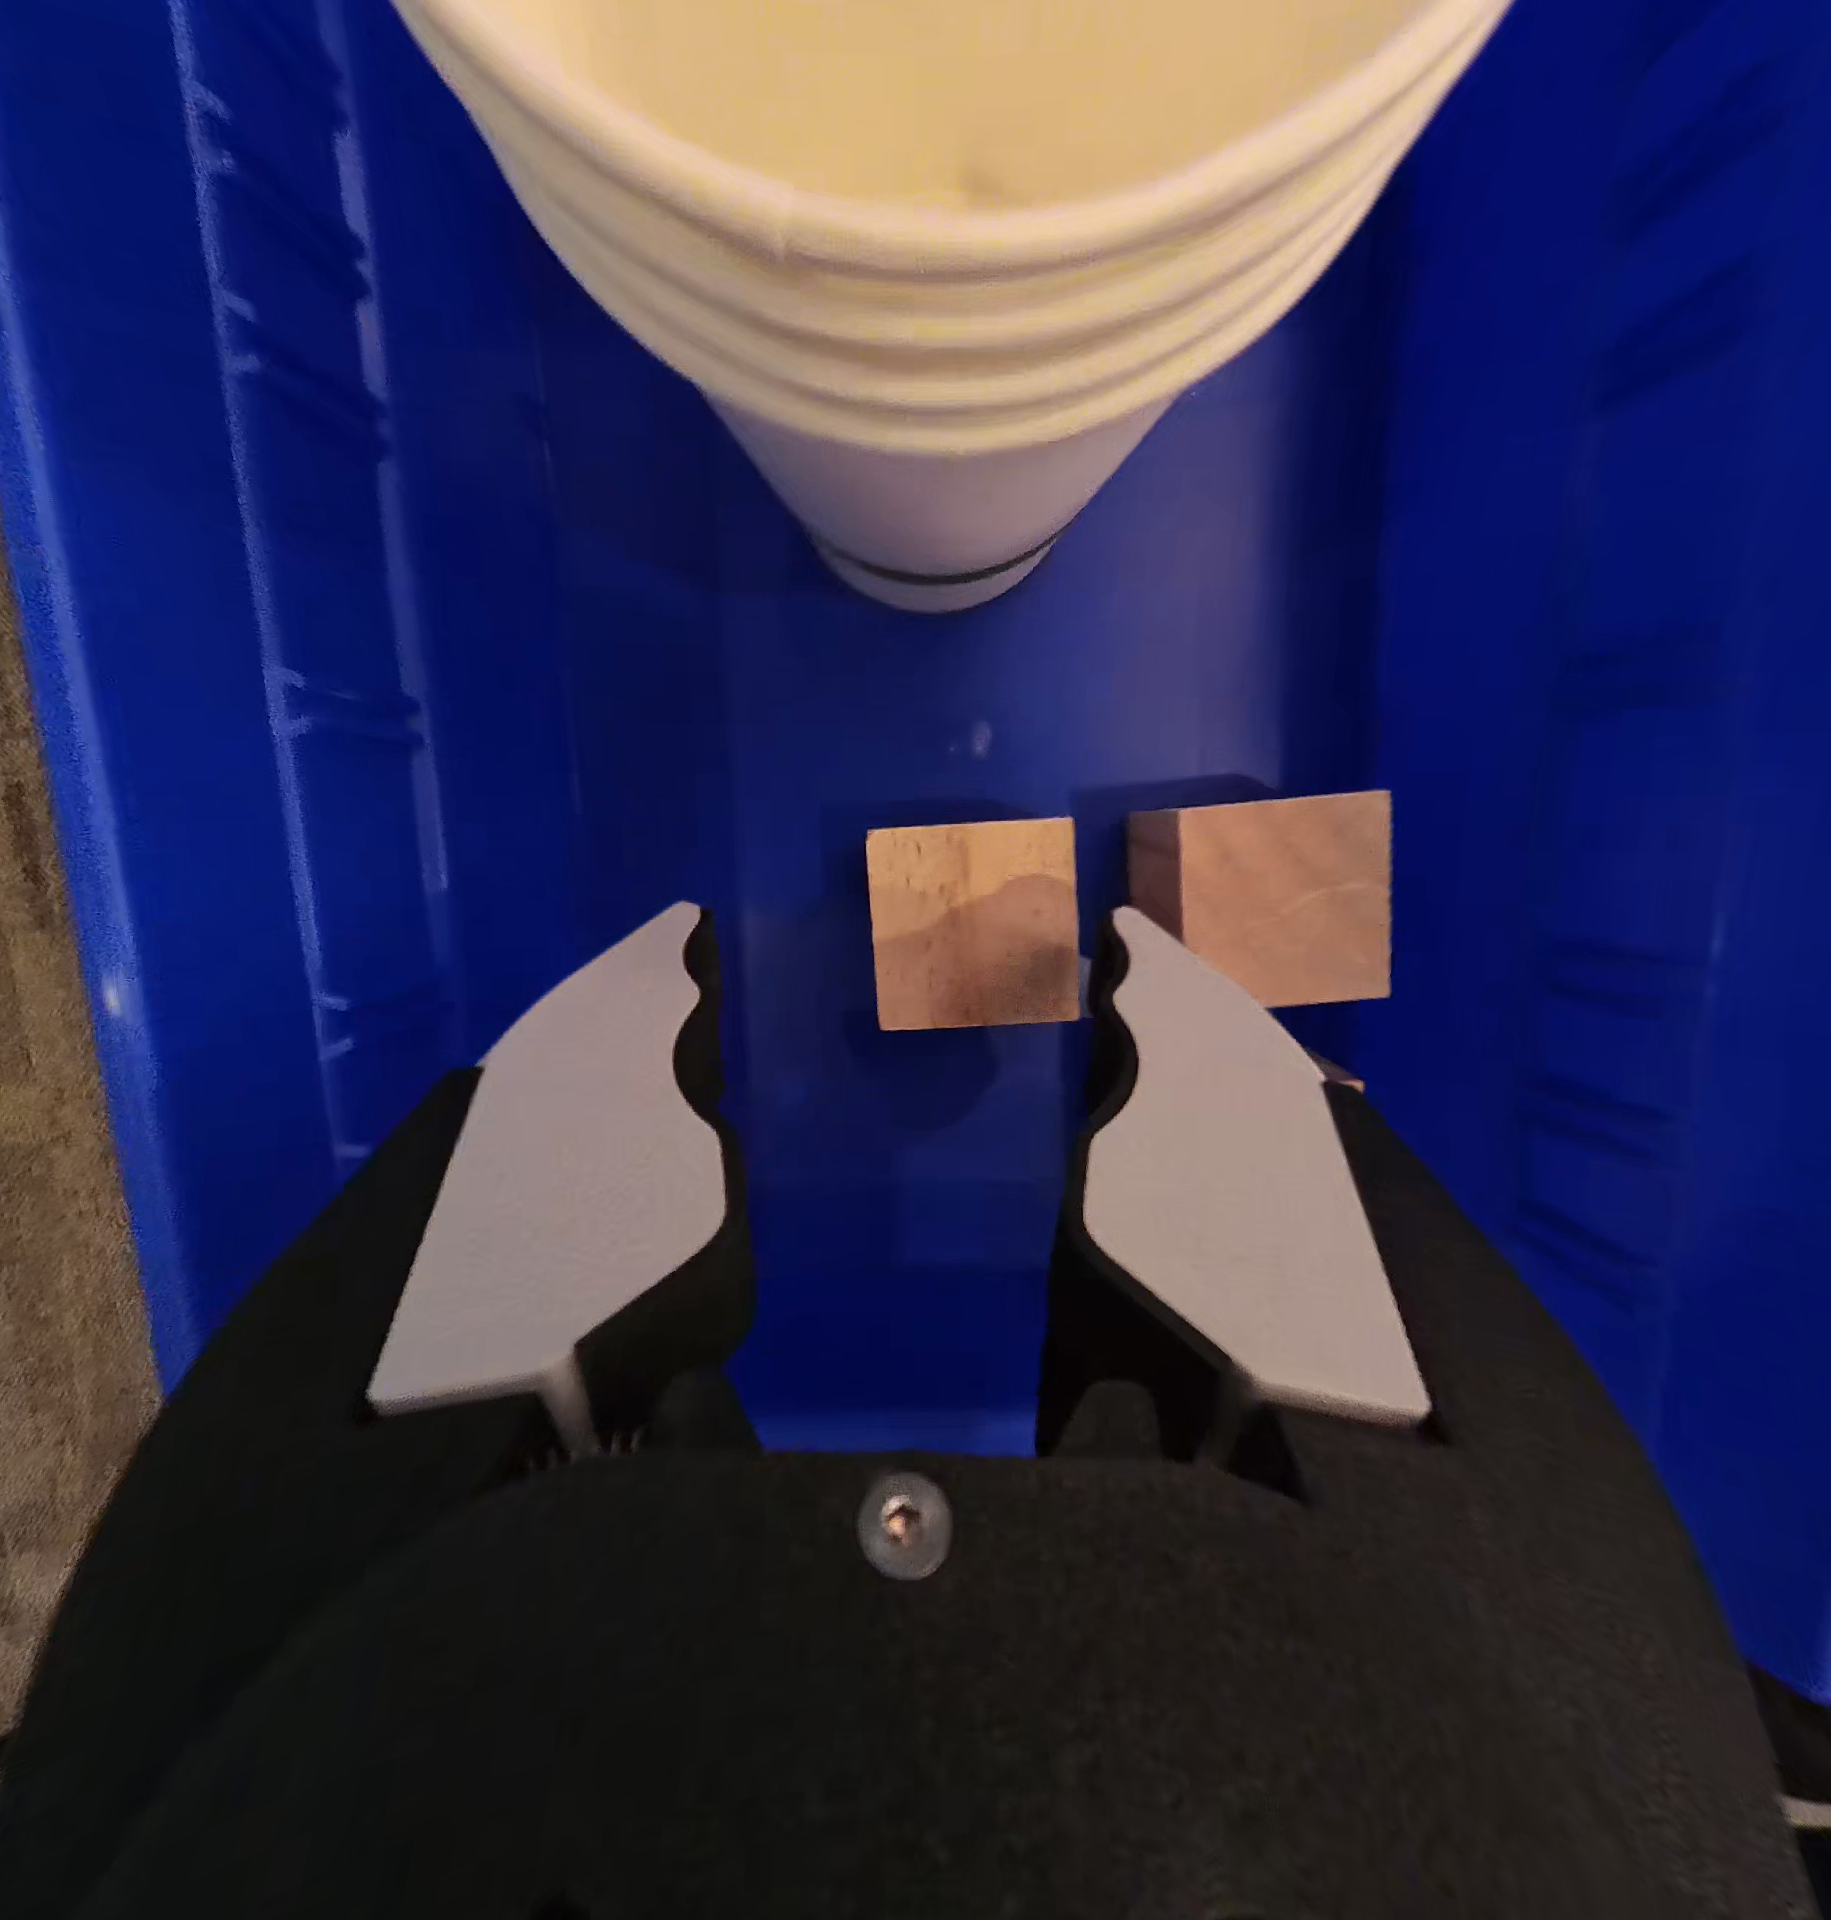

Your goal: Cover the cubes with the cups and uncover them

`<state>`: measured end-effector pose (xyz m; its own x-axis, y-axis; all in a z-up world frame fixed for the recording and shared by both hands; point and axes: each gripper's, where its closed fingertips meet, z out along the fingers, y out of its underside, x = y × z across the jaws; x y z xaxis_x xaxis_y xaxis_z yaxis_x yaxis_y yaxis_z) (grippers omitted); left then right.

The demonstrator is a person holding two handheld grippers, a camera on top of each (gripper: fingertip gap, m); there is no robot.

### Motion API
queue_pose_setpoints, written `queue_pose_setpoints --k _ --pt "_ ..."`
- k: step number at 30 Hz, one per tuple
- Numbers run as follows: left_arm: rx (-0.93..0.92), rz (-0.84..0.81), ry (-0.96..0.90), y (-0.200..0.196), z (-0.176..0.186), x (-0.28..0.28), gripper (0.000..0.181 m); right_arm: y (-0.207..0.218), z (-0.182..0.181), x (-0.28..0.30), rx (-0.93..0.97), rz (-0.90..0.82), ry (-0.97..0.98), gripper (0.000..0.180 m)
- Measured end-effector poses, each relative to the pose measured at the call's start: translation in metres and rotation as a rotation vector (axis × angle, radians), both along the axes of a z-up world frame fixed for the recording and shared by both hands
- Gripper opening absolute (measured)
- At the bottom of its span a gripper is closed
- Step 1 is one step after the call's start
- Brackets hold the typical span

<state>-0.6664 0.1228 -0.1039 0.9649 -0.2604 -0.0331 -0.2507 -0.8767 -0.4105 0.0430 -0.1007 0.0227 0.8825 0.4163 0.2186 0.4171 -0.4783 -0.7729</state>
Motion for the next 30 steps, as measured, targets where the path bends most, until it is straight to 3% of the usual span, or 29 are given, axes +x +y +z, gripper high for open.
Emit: queue_pose_setpoints --k 6,11,14,18,21,25,30 --pt "-0.108 0.020 -0.004 -0.001 -0.021 0.005 0.070 -0.006 -0.009 0.006 -0.032 -0.016 0.011 0.033" --pt "-0.146 0.019 0.013 0.000 -0.030 0.005 0.061 -0.010 -0.014 0.012 -0.042 -0.023 0.010 0.033" --pt "-0.176 0.011 0.016 -0.003 -0.036 0.006 0.045 -0.011 -0.014 0.016 -0.039 -0.027 0.020 0.033" --pt "-0.171 0.000 0.005 -0.008 -0.028 0.002 0.045 -0.014 -0.018 0.021 -0.037 -0.028 0.035 0.033" --pt "-0.095 -0.001 -0.022 -0.011 0.002 -0.005 0.045 -0.017 -0.023 0.027 -0.043 -0.040 0.034 0.033" --pt "0.082 -0.084 -0.065 -0.014 0.081 0.010 0.045 -0.022 -0.024 0.039 -0.046 -0.064 0.042 0.033" --pt "0.267 -0.522 -0.089 -0.032 0.179 0.137 0.044 -0.024 -0.021 0.050 -0.029 -0.096 0.065 0.033"
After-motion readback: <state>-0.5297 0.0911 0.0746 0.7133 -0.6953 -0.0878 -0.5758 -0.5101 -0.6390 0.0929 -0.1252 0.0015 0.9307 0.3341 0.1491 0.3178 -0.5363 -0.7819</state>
